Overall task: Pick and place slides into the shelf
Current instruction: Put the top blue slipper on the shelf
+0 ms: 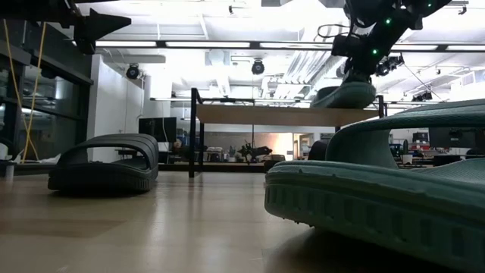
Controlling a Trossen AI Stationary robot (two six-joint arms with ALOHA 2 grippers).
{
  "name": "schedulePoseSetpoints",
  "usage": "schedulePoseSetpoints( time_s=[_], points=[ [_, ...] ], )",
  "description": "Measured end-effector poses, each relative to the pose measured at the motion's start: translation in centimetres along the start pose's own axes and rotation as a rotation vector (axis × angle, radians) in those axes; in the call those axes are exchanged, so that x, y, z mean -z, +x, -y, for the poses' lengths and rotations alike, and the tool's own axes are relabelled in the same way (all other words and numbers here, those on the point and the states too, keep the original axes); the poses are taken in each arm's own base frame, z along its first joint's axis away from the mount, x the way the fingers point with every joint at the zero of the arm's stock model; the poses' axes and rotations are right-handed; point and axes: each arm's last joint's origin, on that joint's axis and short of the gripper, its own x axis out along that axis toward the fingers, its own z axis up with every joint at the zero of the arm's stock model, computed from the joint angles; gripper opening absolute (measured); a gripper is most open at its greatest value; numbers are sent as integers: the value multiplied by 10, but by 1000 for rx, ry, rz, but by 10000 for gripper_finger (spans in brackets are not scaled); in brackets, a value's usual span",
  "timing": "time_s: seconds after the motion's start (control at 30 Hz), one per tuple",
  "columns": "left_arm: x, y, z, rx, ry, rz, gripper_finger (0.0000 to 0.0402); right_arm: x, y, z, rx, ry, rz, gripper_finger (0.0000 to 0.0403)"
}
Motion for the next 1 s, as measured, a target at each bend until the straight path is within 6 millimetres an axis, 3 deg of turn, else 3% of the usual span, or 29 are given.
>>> schedulePoseSetpoints(
  time_s=[0.43, 1.0],
  points=[
    [0, 0, 0, 0, 0, 0, 250, 0, 8, -6, -17, -33, -36, 15],
    [0, 0, 0, 0, 0, 0, 250, 2, 8, -4, 44, -30, -85, 138]
  ],
)
